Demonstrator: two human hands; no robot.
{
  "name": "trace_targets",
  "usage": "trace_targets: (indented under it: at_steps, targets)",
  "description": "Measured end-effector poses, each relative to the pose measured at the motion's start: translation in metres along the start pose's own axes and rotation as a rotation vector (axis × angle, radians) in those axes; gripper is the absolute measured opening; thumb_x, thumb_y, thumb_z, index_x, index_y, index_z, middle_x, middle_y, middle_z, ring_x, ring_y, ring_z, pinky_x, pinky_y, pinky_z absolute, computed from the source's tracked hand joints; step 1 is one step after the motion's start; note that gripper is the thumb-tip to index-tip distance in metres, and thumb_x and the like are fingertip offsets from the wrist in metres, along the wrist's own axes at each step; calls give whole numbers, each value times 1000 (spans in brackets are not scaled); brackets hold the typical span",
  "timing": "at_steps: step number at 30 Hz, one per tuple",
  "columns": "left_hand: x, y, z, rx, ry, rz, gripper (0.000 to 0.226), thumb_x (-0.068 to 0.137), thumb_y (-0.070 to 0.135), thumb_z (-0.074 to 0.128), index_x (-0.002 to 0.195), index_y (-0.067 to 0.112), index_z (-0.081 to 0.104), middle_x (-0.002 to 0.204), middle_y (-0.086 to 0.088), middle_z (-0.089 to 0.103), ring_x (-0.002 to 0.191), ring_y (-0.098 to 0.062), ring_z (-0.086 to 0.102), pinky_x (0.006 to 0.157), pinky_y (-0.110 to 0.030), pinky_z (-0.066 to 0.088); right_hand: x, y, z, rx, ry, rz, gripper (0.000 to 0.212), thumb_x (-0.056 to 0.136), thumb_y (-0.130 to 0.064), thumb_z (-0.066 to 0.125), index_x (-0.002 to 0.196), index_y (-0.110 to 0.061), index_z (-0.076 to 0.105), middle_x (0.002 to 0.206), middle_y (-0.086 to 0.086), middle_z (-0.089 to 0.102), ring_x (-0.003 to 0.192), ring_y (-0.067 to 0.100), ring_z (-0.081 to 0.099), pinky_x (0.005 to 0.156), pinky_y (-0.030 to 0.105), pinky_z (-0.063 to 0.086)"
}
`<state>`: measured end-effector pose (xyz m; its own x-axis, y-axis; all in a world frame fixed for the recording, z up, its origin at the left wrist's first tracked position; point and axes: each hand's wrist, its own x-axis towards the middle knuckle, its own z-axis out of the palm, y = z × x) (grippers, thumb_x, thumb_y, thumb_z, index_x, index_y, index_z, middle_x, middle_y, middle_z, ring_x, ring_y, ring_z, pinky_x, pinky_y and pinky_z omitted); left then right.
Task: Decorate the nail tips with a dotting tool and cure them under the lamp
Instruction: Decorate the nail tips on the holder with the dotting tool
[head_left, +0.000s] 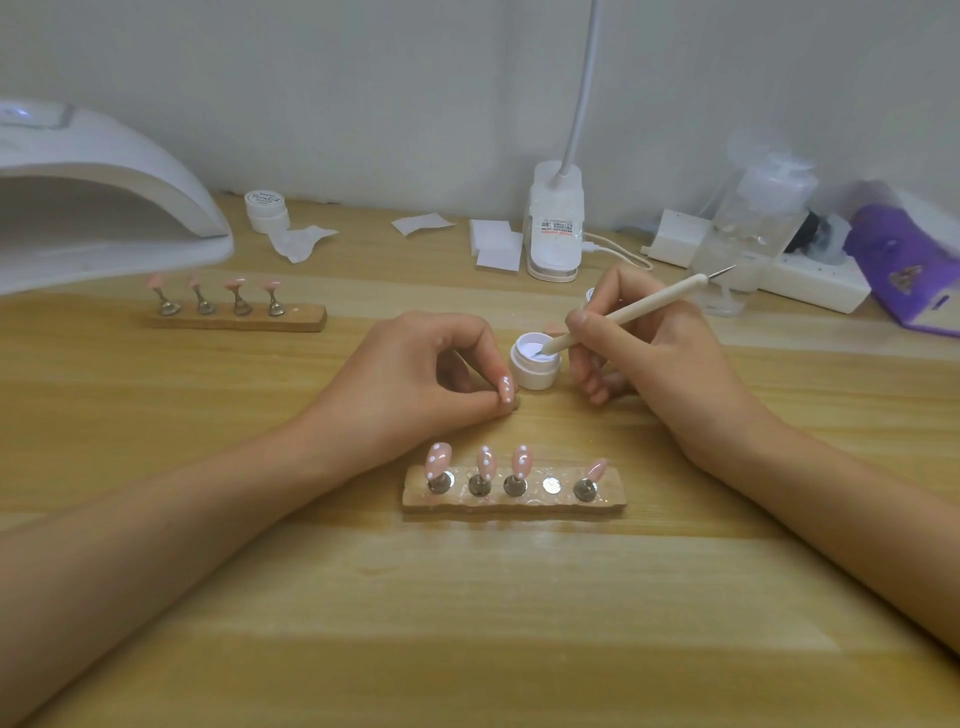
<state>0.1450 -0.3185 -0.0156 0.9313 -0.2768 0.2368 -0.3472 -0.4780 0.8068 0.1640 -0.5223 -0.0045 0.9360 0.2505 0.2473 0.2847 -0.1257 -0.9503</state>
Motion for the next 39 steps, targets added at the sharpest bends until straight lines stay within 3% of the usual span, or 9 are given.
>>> trace_targets:
  at_steps: [15, 20, 39]
  targets:
    - [0, 0, 0, -6, -2, -2, 19, 75, 13, 83, 69, 24, 69, 76, 10, 74, 65, 3, 65, 64, -10, 47, -1, -4, -2, 102, 133, -151, 22, 98, -15, 56, 78, -16, 47, 65, 1, 65, 54, 15, 55, 50, 23, 46]
    - [0, 0, 0, -7, -7, 0, 19, 75, 13, 82, 68, 24, 68, 75, 12, 73, 64, 3, 64, 64, -10, 47, -1, -5, -2, 140, 139, -153, 20, 91, -27, 59, 79, -18, 47, 65, 1, 66, 53, 15, 54, 50, 23, 45]
    - [0, -1, 1, -3, -1, 18, 22, 75, 12, 82, 66, 26, 67, 74, 13, 73, 64, 3, 64, 62, -8, 44, -1, -6, -1, 161, 127, -116, 21, 89, -29, 60, 77, -17, 47, 67, 3, 69, 52, 15, 57, 52, 24, 48]
